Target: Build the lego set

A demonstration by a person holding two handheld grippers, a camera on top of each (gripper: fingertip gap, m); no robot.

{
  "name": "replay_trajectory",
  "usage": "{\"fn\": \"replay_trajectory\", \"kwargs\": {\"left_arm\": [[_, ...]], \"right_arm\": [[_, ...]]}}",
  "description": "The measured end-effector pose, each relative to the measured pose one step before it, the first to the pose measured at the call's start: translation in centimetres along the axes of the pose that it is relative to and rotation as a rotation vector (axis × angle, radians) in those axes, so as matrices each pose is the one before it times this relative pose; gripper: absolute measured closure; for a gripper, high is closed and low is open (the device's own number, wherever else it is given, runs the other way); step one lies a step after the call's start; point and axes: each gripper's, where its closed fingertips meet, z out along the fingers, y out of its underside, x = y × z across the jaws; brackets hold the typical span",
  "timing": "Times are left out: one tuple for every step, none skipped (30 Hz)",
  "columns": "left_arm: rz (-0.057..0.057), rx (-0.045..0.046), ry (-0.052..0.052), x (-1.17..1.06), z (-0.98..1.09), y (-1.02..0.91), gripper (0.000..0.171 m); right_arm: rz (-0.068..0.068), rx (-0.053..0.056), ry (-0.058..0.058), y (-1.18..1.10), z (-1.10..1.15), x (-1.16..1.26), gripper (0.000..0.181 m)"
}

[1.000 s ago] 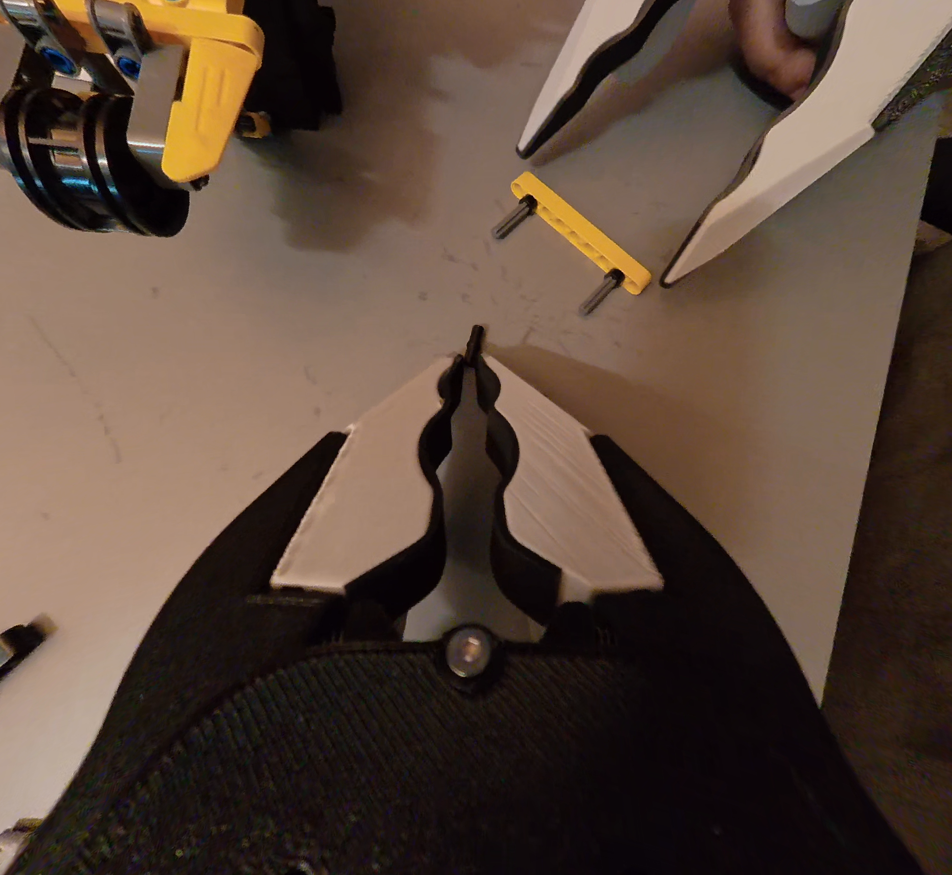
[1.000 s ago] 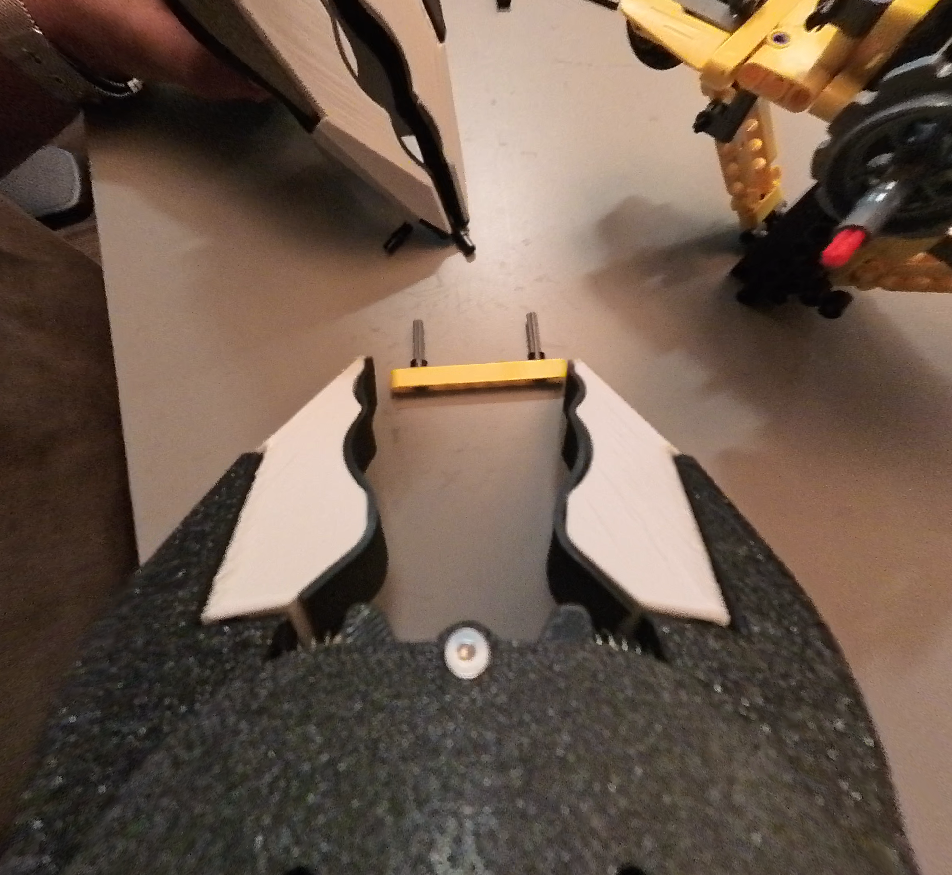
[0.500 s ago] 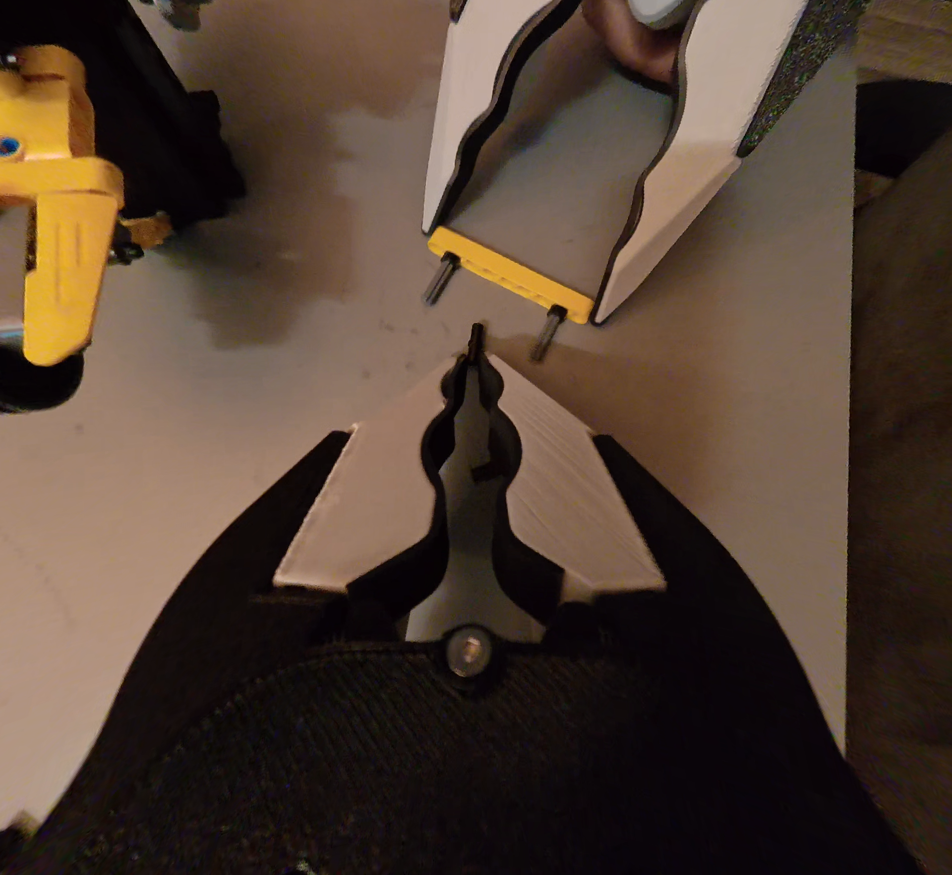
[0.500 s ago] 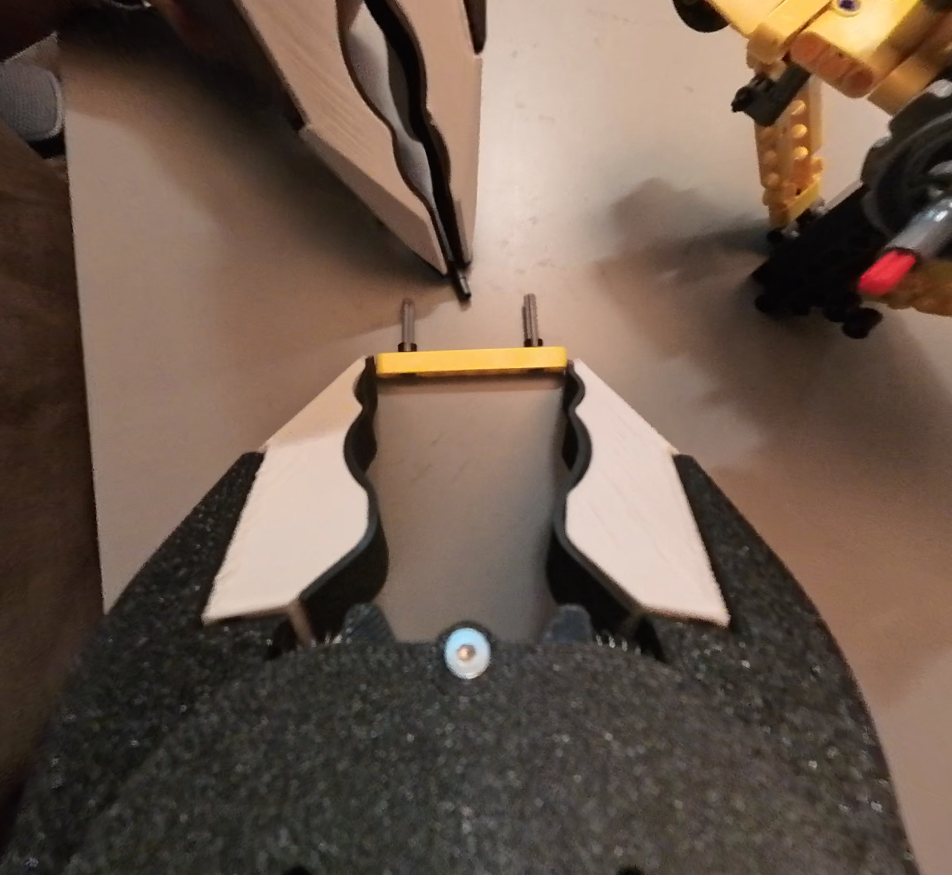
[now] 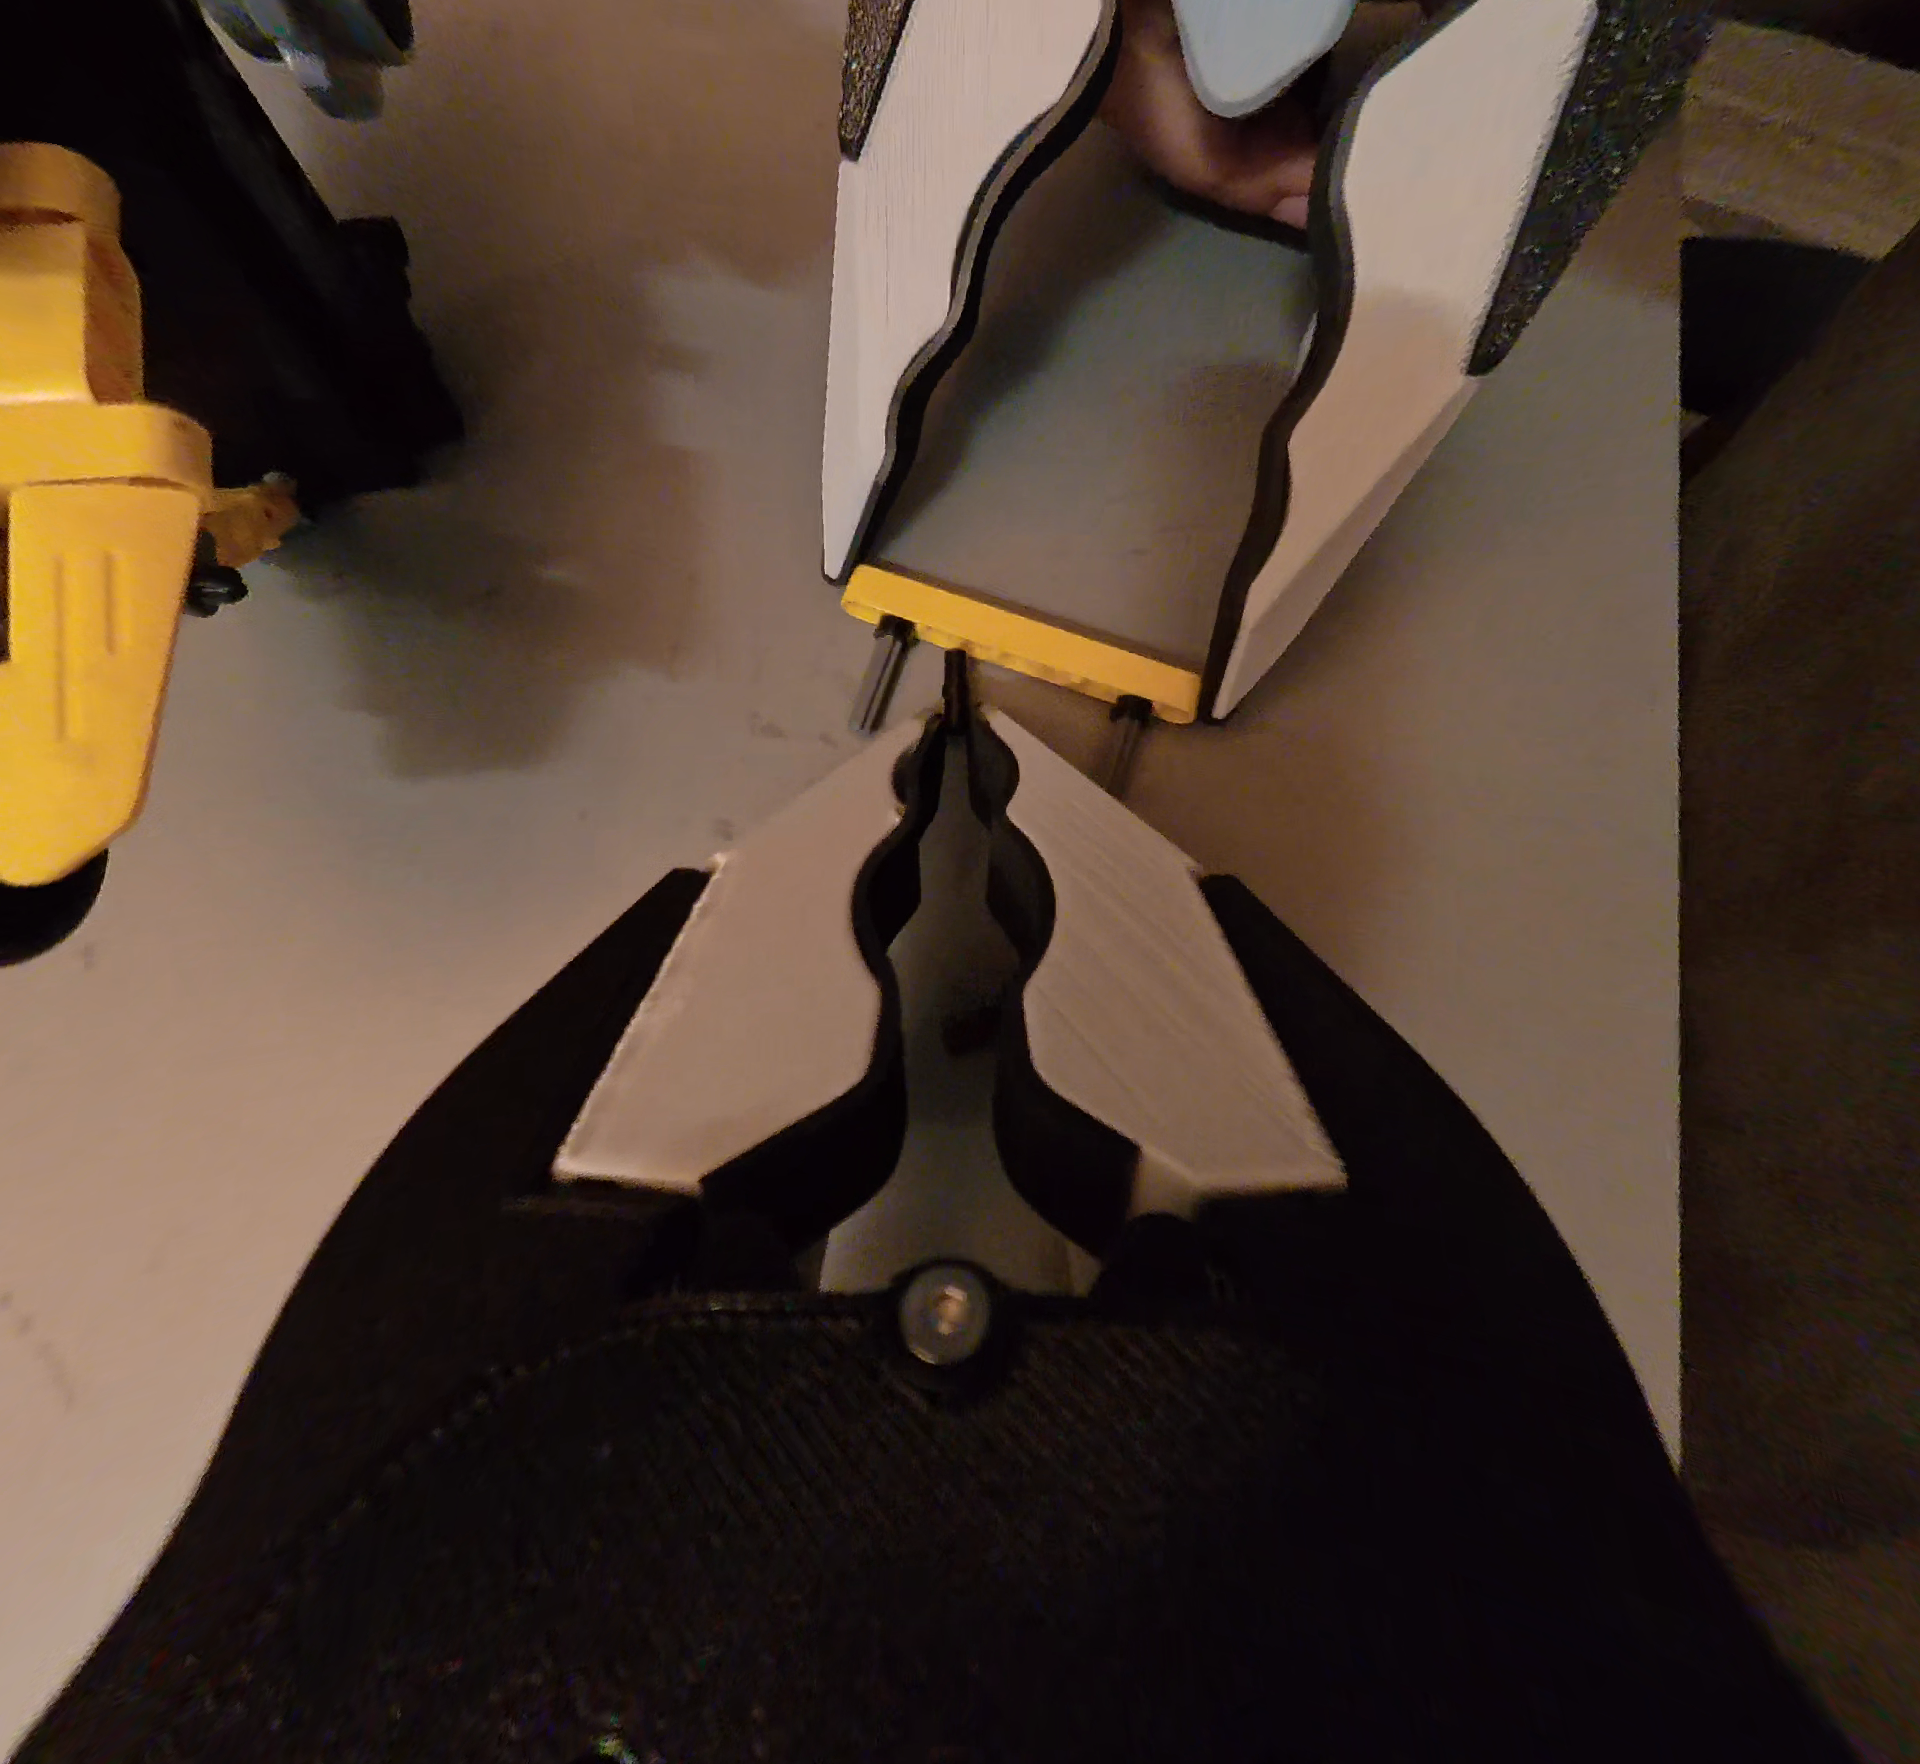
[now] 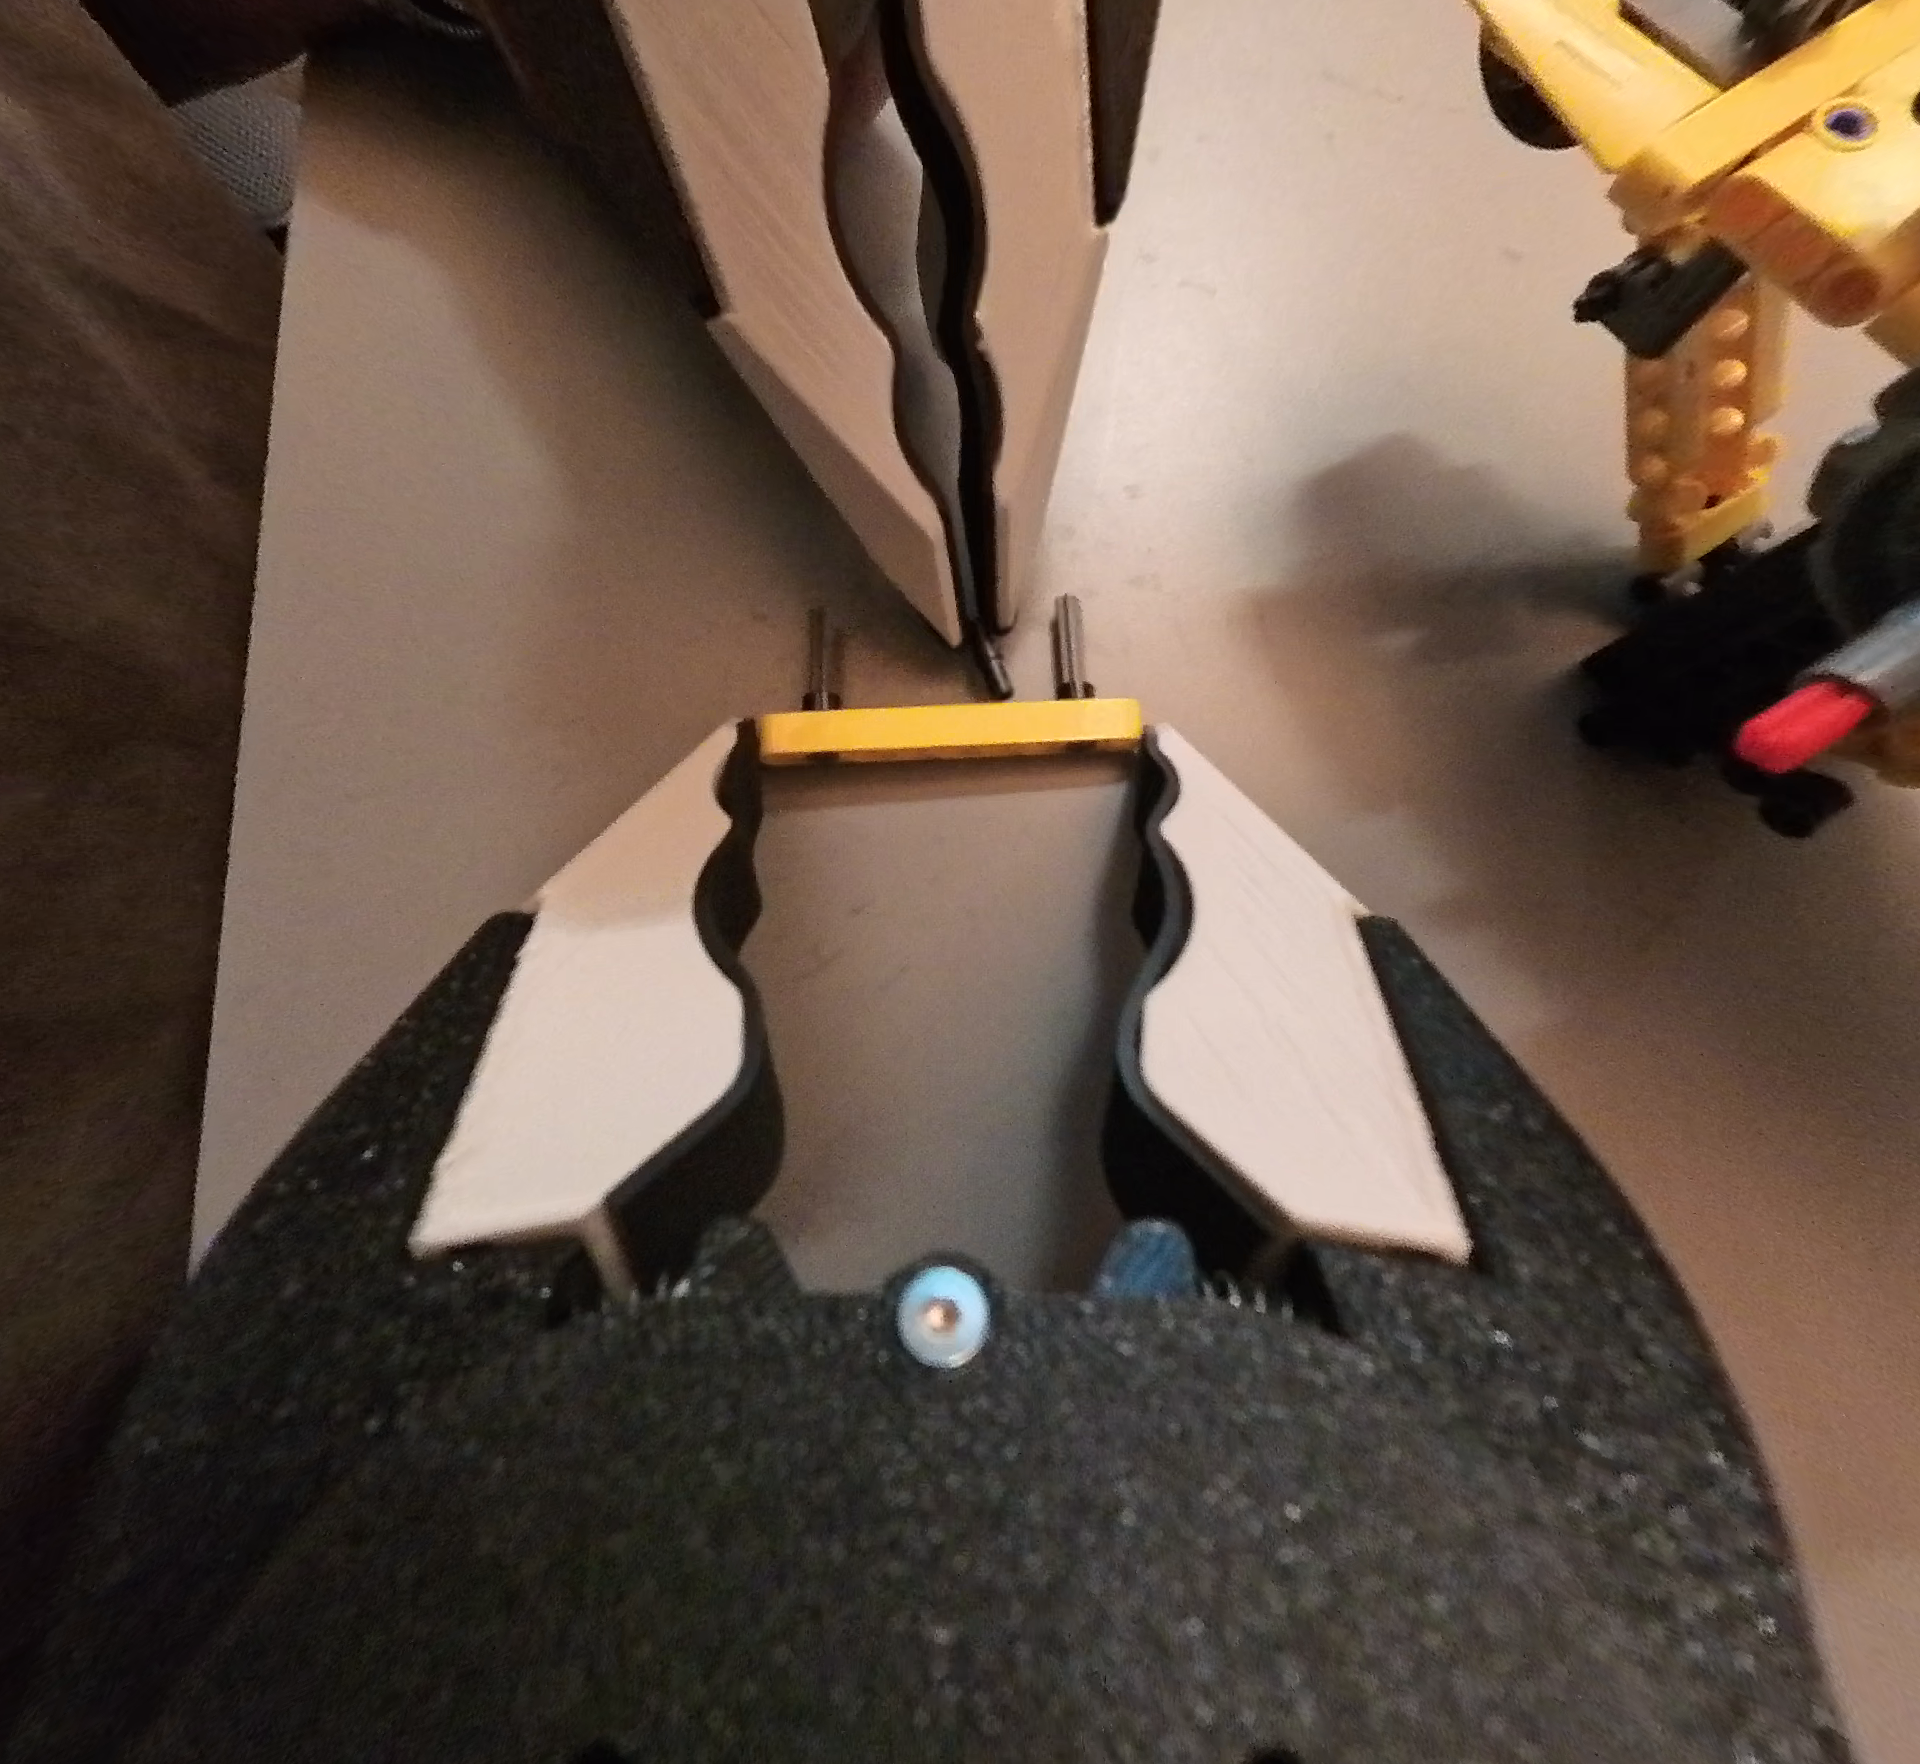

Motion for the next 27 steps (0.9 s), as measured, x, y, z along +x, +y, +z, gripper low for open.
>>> {"fn": "replay_trajectory", "kwargs": {"left_arm": [[0.0000,-0.00433,-0.0027,-0.069,0.080,0.007,0.169],[0.0007,0.00364,-0.0016,-0.047,0.016,-0.086,0.169],[-0.0034,-0.00215,0.0006,-0.050,0.043,-0.009,0.169],[-0.0051,0.00020,0.0046,-0.036,0.021,-0.029,0.169],[-0.0068,0.00032,0.0052,-0.034,0.010,-0.024,0.169],[-0.0058,0.00058,0.0050,-0.036,0.027,-0.042,0.169],[-0.0010,-0.00022,0.0020,-0.025,0.046,-0.053,0.169],[0.0031,-0.00038,-0.0009,-0.023,0.044,-0.050,0.169],[0.0012,0.00043,0.0002,-0.019,0.022,-0.027,0.169],[-0.0036,0.00005,0.0043,-0.006,-0.003,-0.015,0.170],[-0.0046,0.00031,0.0070,0.030,-0.004,-0.005,0.170],[-0.0006,0.00057,0.0088,0.068,-0.002,-0.016,0.170],[0.0060,0.00008,0.0085,0.077,0.001,-0.029,0.170],[0.0103,-0.00093,0.0041,0.021,0.017,-0.015,0.170],[0.0092,-0.00149,0.0043,-0.002,0.020,-0.021,0.171],[0.0056,-0.00118,0.0060,-0.011,0.009,-0.024,0.171],[0.0042,-0.00107,0.0074,0.007,0.013,-0.018,0.171],[0.0060,-0.00132,0.0056,-0.021,0.014,-0.015,0.171],[0.0062,-0.00133,0.0036,-0.012,0.023,-0.015,0.171],[0.0075,-0.00134,0.0000,-0.041,0.024,-0.024,0.171],[0.0069,-0.00099,-0.0031,-0.059,0.017,-0.016,0.171],[0.0040,-0.00024,-0.0015,-0.023,0.013,-0.019,0.171],[0.0007,0.00017,0.0000,0.000,0.017,-0.017,0.171],[-0.0011,0.00029,0.0003,-0.010,0.004,-0.010,0.171],[-0.0010,0.00030,-0.0003,-0.008,0.000,-0.004,0.171],[-0.0009,0.00039,-0.0014,-0.014,0.003,-0.020,0.171],[0.0011,0.00035,-0.0028,-0.006,0.005,0.000,0.171]], "right_arm": [[-0.0015,-0.0004,-0.0002,0.001,0.004,-0.019,0.109],[-0.0022,-0.0007,0.0003,0.004,0.019,-0.026,0.109],[-0.0025,-0.0007,0.0002,0.004,0.005,-0.020,0.109],[-0.0024,-0.0006,-0.0002,0.004,0.002,-0.013,0.109],[-0.0014,-0.0001,-0.0012,0.009,0.006,-0.007,0.109],[0.0005,0.0006,-0.0032,-0.008,-0.013,-0.008,0.109],[0.0006,0.0007,-0.0041,-0.007,-0.002,-0.012,0.109],[-0.0006,0.0003,-0.0036,0.003,-0.008,-0.005,0.109],[-0.0007,0.0001,-0.0033,0.011,-0.017,0.005,0.109],[-0.0003,0.0002,-0.0032,0.010,-0.016,0.002,0.109],[-0.0002,0.0002,-0.0027,0.002,-0.006,-0.009,0.109],[-0.0012,-0.0003,-0.0014,0.006,-0.006,0.002,0.109],[-0.0025,-0.0007,-0.0006,0.013,-0.008,0.000,0.109],[-0.0025,-0.0007,-0.0007,0.021,-0.001,-0.001,0.109],[-0.0024,-0.0007,-0.0014,0.013,-0.008,-0.011,0.109],[-0.0034,-0.0008,-0.0021,0.030,-0.012,0.003,0.109],[-0.0033,-0.0007,-0.0032,0.034,-0.018,-0.007,0.109],[-0.0022,-0.0001,-0.0048,0.016,-0.019,-0.008,0.109],[-0.0019,0.0002,-0.0061,0.015,-0.038,0.003,0.109],[-0.0021,0.0003,-0.0066,0.021,-0.032,-0.002,0.109],[-0.0020,0.0002,-0.0070,0.019,-0.030,0.000,0.109],[-0.0011,0.0005,-0.0070,0.012,-0.026,0.003,0.109],[0.0006,0.0009,-0.0065,-0.004,-0.028,0.006,0.109],[0.0015,0.0011,-0.0054,-0.012,-0.020,0.010,0.109],[0.0007,0.0006,-0.0033,-0.003,-0.007,-0.003,0.109],[-0.0013,-0.0004,-0.0002,0.005,-0.003,0.007,0.109],[-0.0032,-0.0012,0.0026,0.019,0.009,0.011,0.109]]}}
